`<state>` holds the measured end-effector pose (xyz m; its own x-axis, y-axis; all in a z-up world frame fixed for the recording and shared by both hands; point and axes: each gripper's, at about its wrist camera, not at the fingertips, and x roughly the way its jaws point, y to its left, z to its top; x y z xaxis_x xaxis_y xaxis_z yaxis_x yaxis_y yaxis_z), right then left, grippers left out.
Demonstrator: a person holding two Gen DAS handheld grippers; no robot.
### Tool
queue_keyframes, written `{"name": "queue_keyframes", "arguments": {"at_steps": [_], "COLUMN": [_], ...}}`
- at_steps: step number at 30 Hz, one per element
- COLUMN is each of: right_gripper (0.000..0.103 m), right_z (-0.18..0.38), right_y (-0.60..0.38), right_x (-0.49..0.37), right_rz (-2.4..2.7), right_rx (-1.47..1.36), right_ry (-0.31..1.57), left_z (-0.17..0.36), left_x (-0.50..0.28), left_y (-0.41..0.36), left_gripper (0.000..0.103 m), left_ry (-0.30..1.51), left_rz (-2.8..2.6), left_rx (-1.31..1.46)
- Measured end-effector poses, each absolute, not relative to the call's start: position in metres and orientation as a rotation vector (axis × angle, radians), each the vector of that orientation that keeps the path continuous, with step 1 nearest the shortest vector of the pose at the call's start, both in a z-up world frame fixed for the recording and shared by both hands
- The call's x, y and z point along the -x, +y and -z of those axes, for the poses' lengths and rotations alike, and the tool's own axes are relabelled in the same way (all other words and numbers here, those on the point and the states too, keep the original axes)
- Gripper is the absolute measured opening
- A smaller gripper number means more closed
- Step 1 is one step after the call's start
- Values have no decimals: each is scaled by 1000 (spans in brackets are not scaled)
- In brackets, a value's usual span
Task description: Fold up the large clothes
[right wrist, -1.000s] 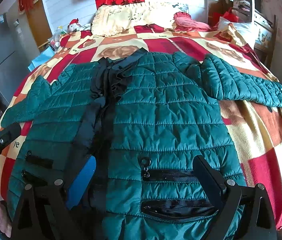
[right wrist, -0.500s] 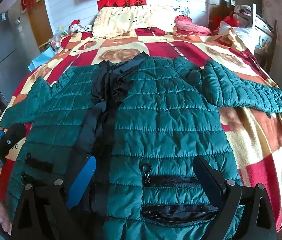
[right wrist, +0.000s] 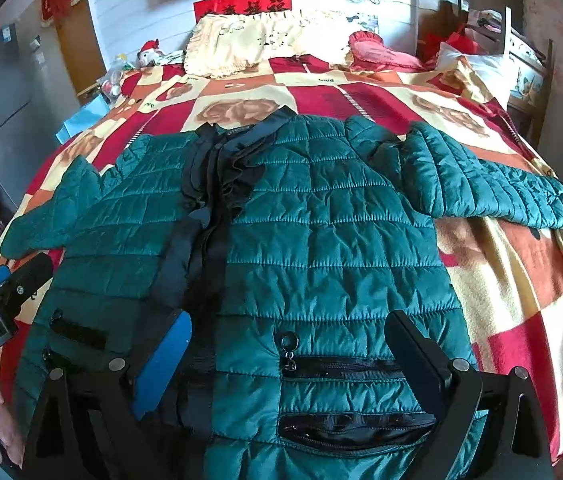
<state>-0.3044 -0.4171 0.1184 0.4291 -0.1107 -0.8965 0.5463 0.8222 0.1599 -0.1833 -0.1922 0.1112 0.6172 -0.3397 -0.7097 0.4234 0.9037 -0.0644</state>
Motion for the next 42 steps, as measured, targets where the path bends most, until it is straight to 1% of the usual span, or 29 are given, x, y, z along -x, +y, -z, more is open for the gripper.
{"name": "queue_keyframes", "arguments": {"at_steps": [42], "right_gripper": [97], "right_z": [-114], "right_y": [-420], "right_x": [282], "right_rz": [426], "right_rx": [-468], "right_ry": [1059], "left_z": [-112], "left_x": [180], "left_y": [-189], "left_gripper": [103], "left_ry": [763], "left_rz": [421], "left_rx": [-110]}}
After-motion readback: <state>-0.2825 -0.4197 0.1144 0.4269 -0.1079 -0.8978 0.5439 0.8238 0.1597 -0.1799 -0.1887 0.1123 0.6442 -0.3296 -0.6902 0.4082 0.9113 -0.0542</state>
